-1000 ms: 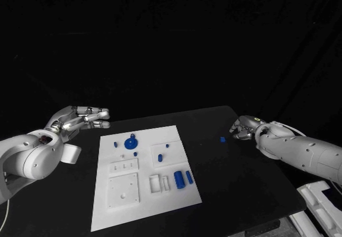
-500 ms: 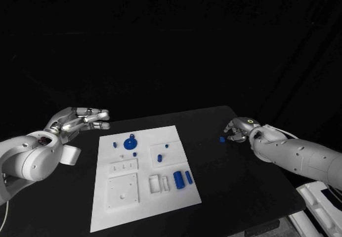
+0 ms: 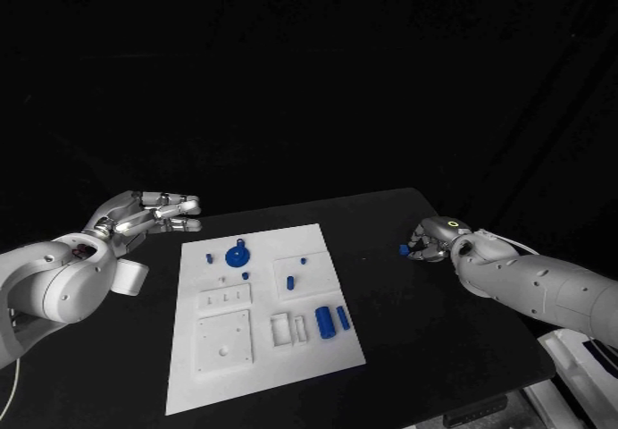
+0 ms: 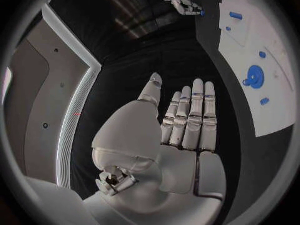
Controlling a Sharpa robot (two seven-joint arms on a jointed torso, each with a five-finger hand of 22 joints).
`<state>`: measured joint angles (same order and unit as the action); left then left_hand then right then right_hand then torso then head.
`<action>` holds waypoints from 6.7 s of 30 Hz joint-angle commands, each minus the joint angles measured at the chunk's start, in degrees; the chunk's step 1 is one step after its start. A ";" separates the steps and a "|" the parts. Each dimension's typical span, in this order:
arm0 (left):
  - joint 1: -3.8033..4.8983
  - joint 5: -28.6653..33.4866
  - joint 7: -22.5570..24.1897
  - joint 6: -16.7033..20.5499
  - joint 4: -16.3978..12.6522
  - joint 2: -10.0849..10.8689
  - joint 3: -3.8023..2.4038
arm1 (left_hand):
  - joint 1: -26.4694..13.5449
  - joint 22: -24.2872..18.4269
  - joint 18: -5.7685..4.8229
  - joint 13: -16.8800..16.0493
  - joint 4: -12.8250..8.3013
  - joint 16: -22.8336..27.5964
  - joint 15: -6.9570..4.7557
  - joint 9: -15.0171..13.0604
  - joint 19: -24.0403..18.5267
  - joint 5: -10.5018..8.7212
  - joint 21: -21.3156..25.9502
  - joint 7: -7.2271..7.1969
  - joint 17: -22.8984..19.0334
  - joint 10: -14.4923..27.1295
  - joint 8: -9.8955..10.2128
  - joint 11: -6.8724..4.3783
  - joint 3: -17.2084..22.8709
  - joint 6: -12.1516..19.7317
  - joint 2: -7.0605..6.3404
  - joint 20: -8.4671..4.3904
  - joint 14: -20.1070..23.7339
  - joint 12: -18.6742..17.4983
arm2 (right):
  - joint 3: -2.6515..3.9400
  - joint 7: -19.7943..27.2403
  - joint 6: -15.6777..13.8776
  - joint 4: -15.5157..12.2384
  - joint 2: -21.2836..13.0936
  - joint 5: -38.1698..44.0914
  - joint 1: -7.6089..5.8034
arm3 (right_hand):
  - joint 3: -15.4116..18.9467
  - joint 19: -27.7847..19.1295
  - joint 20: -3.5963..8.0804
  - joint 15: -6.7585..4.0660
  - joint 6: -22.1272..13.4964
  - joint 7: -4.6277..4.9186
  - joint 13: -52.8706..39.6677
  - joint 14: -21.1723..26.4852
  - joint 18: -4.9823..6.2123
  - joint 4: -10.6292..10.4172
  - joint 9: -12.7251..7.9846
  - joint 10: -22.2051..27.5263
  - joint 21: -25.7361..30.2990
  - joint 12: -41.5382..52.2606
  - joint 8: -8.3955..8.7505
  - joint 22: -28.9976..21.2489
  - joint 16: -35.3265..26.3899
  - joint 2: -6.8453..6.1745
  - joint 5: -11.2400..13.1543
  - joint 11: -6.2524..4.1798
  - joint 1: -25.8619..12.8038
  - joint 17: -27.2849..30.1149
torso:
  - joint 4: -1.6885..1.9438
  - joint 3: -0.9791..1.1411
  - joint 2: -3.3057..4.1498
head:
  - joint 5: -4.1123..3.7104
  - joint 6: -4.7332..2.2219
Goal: Assemble the parts on the task board
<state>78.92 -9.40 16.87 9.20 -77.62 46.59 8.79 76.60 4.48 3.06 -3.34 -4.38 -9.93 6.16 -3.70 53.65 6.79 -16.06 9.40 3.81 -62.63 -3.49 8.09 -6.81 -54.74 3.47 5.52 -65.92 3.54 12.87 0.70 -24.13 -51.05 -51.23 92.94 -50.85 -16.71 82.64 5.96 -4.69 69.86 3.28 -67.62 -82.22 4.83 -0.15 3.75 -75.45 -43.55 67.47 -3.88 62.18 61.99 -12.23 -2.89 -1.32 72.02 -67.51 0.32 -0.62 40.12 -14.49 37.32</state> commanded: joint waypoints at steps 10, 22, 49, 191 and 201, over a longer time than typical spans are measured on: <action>0.01 0.27 -0.11 -1.07 -0.11 0.09 -0.04 | -0.44 -0.10 -0.74 -0.08 0.59 -0.18 0.29 -0.03 -0.14 -0.52 -0.25 0.09 -0.05 0.71 -0.09 0.04 0.01 1.01 -0.32 0.05 0.32 0.04 | -0.03 -6.61 1.32 -0.82 0.74 0.14 0.11 | 14.61 1.45 -0.23 0.16 -0.58 -0.06 -0.76 -0.79 0.31 -16.25 0.09 -0.76 0.68 -0.06 0.24 1.92 0.38 -0.37 -1.71 0.17 -1.12 -0.93 | 0.10 -0.14 -0.07 | 0.20 0.09; 0.01 0.27 -0.40 -1.17 -0.07 0.18 -0.04 | -0.46 -0.11 -0.68 -0.09 0.98 -0.19 0.36 -0.01 -0.19 -0.54 -0.21 0.21 -0.04 1.11 -0.06 0.16 0.17 1.92 -0.52 0.11 0.41 0.06 | -0.04 -6.92 3.29 0.02 2.22 -1.41 0.14 | 21.98 1.70 -0.28 0.22 -1.31 0.07 -0.78 -0.63 0.30 -16.56 0.06 -0.53 2.30 -0.47 0.28 2.86 -0.07 2.58 -10.51 0.26 -2.71 -0.89 | 0.07 -0.07 -0.06 | 0.56 0.12; 0.01 0.12 -1.06 -1.40 0.24 0.25 -0.04 | -0.04 -0.11 -0.62 -0.09 1.20 -0.21 0.44 0.04 -0.27 -0.52 -0.17 0.36 -0.05 1.64 -0.02 0.31 0.49 3.00 -0.72 0.20 0.59 0.06 | -0.03 -6.83 2.47 -5.30 2.31 -2.35 0.30 | -7.73 2.46 0.11 -0.19 0.57 -0.05 -1.10 -0.55 -0.02 -4.64 0.00 -0.31 5.04 -0.64 0.29 5.66 -0.35 2.23 -1.48 -0.12 5.89 -0.99 | 0.13 -0.14 -0.12 | 0.93 0.45; -0.14 -0.61 -2.77 -2.47 0.93 0.48 0.01 | 1.21 -0.10 -0.54 -0.09 0.42 -0.10 0.56 0.10 -0.47 -0.20 -0.02 0.58 -0.06 2.52 0.04 0.54 1.05 4.75 -0.68 0.33 0.84 0.08 | -0.02 -5.94 -1.82 -4.20 3.23 -8.81 1.78 | -7.39 4.17 -0.07 -0.04 -0.16 0.08 0.36 0.31 0.43 2.79 -0.03 1.29 12.28 -1.24 0.27 14.56 -0.76 3.05 -7.03 -0.02 -0.46 -0.51 | 0.03 -0.10 -0.13 | 1.15 1.21; -0.14 -0.73 -2.92 -2.50 0.84 0.50 0.01 | 1.49 -0.09 -0.56 -0.08 -0.05 -0.08 0.53 0.10 -0.49 0.07 -0.04 0.56 -0.05 2.43 0.04 0.52 1.10 4.60 -0.45 0.31 0.84 0.07 | -0.02 -7.31 -4.02 -4.74 3.22 -6.99 1.78 | -8.11 4.30 0.27 -0.38 1.97 -0.53 -0.35 -0.25 0.00 3.56 0.07 0.34 10.36 -0.83 0.31 14.71 -0.19 3.27 -6.29 -0.45 -0.16 -1.10 | -0.04 -0.17 -0.16 | 1.25 1.04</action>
<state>78.76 -9.87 13.79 7.44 -76.63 47.11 8.85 77.62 4.44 3.06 -3.36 -4.05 -9.93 6.76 -3.69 53.43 6.60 -16.06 10.01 3.82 -60.30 -3.49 8.61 -5.67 -50.03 3.05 5.72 -65.31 3.54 12.94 -4.97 -26.99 -55.66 -47.94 83.80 -49.23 -24.76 84.13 5.84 -4.82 71.31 2.87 -67.93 -82.49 5.72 3.33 3.61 -74.76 -33.05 66.49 -3.38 74.91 61.55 -9.66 -9.31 -1.84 71.67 -68.56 0.30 -0.75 40.00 -13.24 38.41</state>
